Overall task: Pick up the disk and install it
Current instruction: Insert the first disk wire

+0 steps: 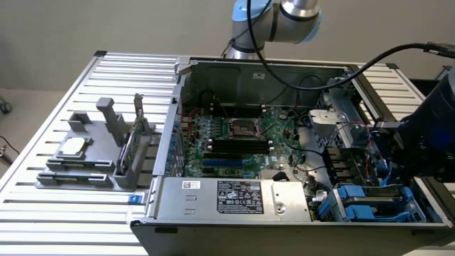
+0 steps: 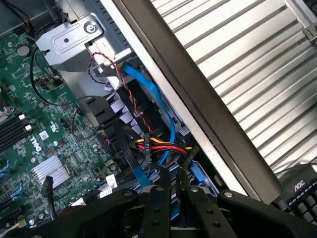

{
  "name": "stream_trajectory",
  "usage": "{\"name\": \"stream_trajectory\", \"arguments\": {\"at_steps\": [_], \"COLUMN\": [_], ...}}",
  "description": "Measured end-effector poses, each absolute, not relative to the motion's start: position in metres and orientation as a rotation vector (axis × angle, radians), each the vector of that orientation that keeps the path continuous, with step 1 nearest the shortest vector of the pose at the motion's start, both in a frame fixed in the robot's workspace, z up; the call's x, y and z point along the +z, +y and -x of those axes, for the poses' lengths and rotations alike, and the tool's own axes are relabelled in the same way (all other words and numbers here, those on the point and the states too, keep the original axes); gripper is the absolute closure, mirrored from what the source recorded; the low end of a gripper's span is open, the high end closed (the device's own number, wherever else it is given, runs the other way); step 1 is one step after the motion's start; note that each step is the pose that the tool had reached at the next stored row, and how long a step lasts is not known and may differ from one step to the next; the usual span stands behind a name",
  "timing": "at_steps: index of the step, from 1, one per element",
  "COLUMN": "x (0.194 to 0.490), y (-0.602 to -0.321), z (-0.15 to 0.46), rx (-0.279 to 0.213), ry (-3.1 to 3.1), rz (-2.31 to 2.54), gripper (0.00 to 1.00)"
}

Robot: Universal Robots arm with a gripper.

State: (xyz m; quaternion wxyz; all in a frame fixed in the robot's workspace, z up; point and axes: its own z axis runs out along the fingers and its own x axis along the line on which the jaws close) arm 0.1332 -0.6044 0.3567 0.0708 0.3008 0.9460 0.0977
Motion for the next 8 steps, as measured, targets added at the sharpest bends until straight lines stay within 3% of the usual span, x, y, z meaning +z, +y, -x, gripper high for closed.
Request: {"name": "stream_trajectory", "arguments": {"at_steps": [3, 5, 7, 8], "x": [0.3545, 0.3530, 0.3516, 0.3508], "y": [-0.6058, -0.6066, -0.6075, -0.6080], "z": [-0.1333, -0.1333, -0.1333, -0.1333], "rx": [0.289, 0.287, 0.284, 0.282], "ry": [2.836, 2.831, 2.825, 2.821], "rz": [-0.940, -0.962, -0.985, -0.996], "gripper": [0.80, 0.73, 0.73, 0.66]}}
